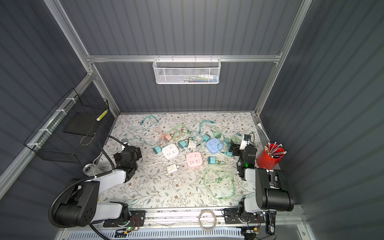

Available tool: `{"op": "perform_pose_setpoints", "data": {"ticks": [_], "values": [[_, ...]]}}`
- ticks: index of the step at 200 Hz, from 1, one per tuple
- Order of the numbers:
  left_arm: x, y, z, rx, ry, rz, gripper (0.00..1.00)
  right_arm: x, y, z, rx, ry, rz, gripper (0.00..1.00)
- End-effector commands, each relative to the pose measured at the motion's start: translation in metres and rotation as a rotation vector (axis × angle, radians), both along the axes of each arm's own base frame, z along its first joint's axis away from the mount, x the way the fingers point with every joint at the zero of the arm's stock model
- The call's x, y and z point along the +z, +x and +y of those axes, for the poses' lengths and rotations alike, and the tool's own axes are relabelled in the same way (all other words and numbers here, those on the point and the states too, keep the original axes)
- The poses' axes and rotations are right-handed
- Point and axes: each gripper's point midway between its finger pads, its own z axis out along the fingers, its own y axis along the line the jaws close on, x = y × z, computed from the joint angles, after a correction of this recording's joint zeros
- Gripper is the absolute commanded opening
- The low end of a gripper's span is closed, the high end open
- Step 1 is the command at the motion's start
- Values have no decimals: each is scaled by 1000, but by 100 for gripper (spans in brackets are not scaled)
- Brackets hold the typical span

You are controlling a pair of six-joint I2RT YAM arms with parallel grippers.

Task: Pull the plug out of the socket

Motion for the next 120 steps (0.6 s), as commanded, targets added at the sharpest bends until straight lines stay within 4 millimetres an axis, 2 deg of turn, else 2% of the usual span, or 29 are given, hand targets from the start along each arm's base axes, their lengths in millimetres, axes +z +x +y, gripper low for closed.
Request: {"op": "perform_pose_setpoints", "data": {"ticks": [1, 11, 28, 42, 49, 59, 70, 81, 120], "values": [[19, 24, -17, -155, -16, -187, 100, 4, 1, 1, 8, -4, -18, 99], [13, 30, -18, -168, -38, -179, 100, 3, 1, 1, 9, -4, -16, 99], [1, 45, -31, -258, -56, -145, 100, 3, 1, 2, 11, -5, -16, 99], [-18, 51, -43, -328, -58, -109, 100, 3, 1, 2, 11, -5, -15, 99], [-16, 56, -46, -350, -39, -131, 100, 3, 1, 1, 11, -5, -17, 99], [-26, 56, -49, -362, -68, -45, 100, 3, 1, 2, 11, -5, -14, 99], [-25, 63, -52, -384, -70, -59, 100, 3, 1, 2, 12, -5, -14, 99], [-31, 64, -47, -376, -111, -11, 100, 3, 1, 2, 11, -5, -14, 99], [-29, 66, -45, -380, -128, -32, 100, 2, 4, 3, -2, -26, -2, 99]]}}
